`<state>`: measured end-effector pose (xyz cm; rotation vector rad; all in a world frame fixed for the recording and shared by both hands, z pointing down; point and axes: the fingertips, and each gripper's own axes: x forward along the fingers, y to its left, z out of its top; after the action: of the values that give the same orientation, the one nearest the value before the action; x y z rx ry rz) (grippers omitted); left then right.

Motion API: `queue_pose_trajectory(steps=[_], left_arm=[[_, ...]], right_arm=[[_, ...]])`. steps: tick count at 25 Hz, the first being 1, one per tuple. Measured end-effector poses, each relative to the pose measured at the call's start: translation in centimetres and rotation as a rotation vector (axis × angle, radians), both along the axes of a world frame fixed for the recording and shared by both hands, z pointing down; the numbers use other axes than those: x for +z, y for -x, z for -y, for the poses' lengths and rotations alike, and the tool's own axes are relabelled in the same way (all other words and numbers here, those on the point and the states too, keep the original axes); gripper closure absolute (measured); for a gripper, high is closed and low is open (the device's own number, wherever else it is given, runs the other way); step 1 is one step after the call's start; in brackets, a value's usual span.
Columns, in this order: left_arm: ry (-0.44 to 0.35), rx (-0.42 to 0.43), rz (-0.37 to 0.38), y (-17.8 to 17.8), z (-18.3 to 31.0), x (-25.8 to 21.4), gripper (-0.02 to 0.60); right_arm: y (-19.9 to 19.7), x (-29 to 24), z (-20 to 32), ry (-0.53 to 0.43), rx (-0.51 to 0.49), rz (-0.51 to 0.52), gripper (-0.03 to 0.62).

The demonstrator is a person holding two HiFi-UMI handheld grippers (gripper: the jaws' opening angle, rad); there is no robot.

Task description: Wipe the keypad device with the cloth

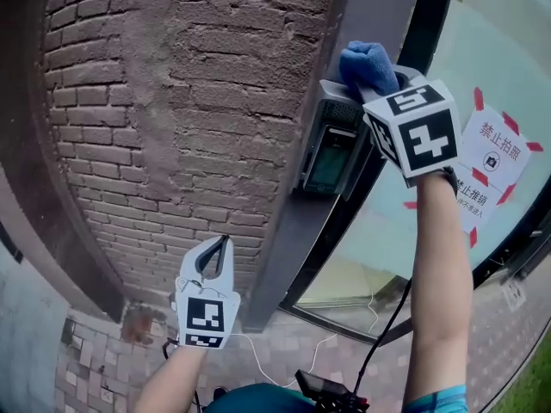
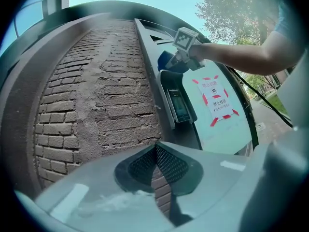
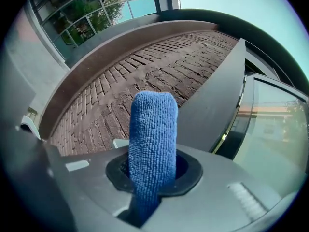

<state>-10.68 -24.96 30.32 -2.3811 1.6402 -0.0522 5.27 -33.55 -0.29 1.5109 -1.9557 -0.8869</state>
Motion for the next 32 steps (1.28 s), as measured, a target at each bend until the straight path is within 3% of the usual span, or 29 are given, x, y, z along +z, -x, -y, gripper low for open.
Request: queue_pose_trajectory(steps=[9, 12, 17, 20, 24, 32], left_arm=[[0.005, 0.004, -0.034, 0.3, -0.6, 0.8, 0.589], [0.011, 0.002, -0.044, 0.6, -0.5, 1.3, 0.589], [0.033, 0.001, -0.055, 0.5, -0.4, 2.4, 0.589], [0.050, 0.011, -0.051, 0.2, -0.5, 3.2, 0.589], [0.091, 0.021, -0.043, 0.0, -0.4, 5.1, 0.589], [0.164, 0.027, -0.025, -0.4, -0.7, 8.4, 0.589]], right_arm=[[7.6, 1.5, 0.2, -0.012, -0.041, -0.175, 0.549], [8.7, 2.0, 0.7, -0.105, 0.024, -0.302, 0.549], [10.3, 3.7, 0.6, -0.307, 0.162, -0.599, 0.549], [12.0, 5.8, -0.3, -0.386, 0.169, -0.721, 0.549], [13.8, 10.8, -0.1, -0.333, 0.089, -0.733, 0.551], [11.9, 22.5, 1.4, -0.140, 0.018, -0.751, 0.549]])
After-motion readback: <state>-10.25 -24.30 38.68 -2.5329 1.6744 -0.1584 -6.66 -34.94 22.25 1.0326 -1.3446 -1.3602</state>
